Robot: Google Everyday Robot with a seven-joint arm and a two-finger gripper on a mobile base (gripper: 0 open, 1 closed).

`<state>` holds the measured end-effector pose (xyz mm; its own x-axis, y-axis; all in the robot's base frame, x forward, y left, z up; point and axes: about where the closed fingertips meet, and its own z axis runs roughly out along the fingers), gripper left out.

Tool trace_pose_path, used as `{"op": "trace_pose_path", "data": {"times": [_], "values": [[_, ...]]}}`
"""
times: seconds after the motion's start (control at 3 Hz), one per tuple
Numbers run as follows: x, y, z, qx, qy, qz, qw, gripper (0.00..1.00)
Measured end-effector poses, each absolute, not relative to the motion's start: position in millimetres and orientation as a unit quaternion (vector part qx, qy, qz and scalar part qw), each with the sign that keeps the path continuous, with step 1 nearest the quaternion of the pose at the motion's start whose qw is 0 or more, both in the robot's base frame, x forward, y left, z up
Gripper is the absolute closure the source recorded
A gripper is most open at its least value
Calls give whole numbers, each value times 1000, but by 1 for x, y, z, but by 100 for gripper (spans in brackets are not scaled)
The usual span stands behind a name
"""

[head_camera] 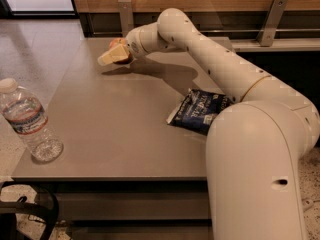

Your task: Move apple near water bottle

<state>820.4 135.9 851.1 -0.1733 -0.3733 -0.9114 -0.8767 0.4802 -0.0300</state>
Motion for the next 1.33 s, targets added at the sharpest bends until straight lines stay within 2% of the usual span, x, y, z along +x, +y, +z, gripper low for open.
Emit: {"op": "trace_pose_path", "data": {"times": [0.33, 1.33], "values": [[814, 134, 834, -423, 724, 274, 471, 18], [811, 143, 826, -426, 724, 279, 465, 87]]}}
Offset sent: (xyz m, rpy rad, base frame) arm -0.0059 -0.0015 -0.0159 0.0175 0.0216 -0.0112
